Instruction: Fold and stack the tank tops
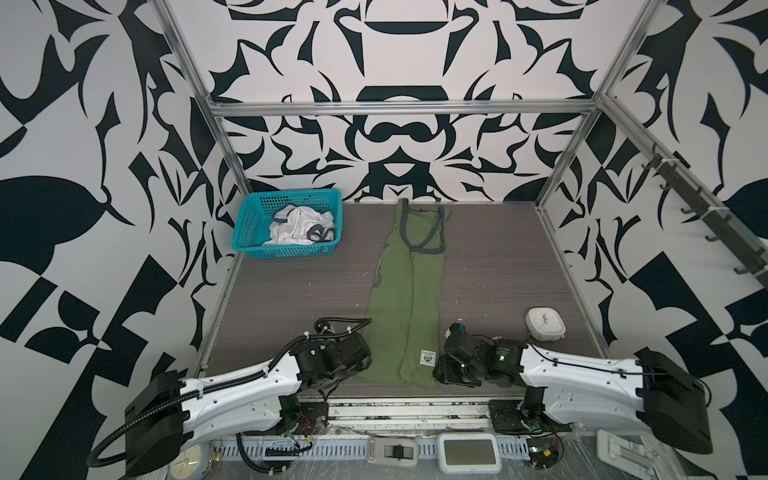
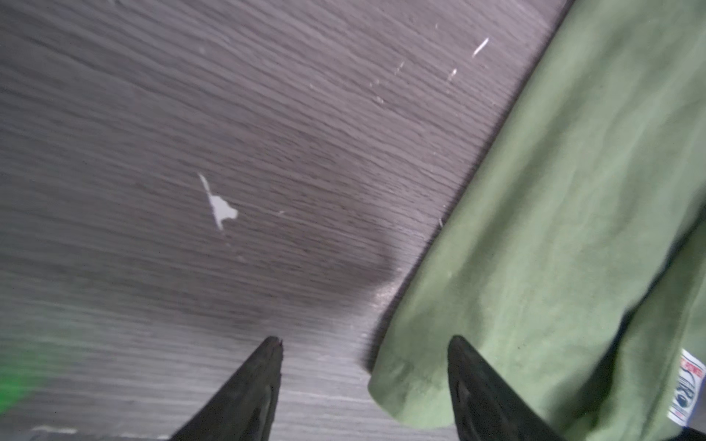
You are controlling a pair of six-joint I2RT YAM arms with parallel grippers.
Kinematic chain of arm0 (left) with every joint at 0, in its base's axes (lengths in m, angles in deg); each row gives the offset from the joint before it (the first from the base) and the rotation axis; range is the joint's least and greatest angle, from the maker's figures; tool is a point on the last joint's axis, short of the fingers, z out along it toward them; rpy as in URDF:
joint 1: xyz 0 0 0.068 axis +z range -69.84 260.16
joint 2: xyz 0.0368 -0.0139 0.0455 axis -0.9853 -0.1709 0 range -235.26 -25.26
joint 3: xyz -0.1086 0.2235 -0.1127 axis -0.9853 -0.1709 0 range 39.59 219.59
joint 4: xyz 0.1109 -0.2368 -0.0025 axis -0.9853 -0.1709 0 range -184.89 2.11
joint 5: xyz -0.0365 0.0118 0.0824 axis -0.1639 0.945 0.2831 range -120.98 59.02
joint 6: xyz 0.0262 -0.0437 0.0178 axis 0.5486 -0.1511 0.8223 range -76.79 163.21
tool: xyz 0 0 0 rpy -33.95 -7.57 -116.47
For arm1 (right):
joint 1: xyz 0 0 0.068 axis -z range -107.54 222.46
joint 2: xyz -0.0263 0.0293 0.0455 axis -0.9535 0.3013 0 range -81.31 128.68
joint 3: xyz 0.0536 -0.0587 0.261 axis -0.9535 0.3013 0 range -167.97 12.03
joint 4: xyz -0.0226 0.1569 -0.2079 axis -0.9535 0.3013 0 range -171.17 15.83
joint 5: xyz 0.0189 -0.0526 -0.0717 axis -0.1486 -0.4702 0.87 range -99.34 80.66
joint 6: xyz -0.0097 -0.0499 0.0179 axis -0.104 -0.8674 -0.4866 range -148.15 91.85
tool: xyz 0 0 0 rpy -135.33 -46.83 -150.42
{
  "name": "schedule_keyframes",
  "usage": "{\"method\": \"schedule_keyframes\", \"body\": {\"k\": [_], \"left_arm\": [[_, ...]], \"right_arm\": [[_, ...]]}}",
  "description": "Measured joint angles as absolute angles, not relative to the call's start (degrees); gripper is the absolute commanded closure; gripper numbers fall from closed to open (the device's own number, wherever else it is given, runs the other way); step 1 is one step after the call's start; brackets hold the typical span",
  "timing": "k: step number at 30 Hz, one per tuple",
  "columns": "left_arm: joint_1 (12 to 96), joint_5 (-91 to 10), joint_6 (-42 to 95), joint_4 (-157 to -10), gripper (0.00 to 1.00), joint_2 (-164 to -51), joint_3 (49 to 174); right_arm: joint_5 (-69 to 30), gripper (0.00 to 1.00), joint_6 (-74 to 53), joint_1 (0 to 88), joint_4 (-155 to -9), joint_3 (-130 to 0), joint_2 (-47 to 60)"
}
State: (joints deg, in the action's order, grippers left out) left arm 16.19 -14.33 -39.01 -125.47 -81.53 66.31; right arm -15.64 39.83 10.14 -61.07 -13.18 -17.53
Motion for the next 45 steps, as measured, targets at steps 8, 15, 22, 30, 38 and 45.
{"method": "schedule_keyframes", "body": {"k": [8,15,22,30,38,45], "left_arm": [[16.41,-17.94,-35.84,-118.72,0.44,-88.55,66.68],[16.30,-20.56,-34.33,-116.01,0.82,-90.99,67.14],[10.16,-20.69,-34.85,-117.41,1.00,-93.05,72.83],[11.58,-17.02,-30.31,-118.67,1.00,-95.91,87.80],[29.88,-18.29,-19.88,-116.42,1.00,-110.36,102.81],[41.46,-22.24,-14.20,-112.55,1.00,-123.15,114.22]], "right_arm": [[-16.85,0.61,42.15,7.86,-67.76,-13.14,-13.94],[-16.65,0.95,43.77,6.44,-67.85,-13.14,-12.96],[-14.66,1.00,43.92,5.61,-60.35,-13.20,-20.08],[-13.41,1.00,35.62,15.71,-47.17,-24.00,-24.43],[-17.81,1.00,16.10,39.73,-44.79,-41.20,-12.48],[-23.25,1.00,6.94,50.51,-46.74,-52.48,5.21]]}}
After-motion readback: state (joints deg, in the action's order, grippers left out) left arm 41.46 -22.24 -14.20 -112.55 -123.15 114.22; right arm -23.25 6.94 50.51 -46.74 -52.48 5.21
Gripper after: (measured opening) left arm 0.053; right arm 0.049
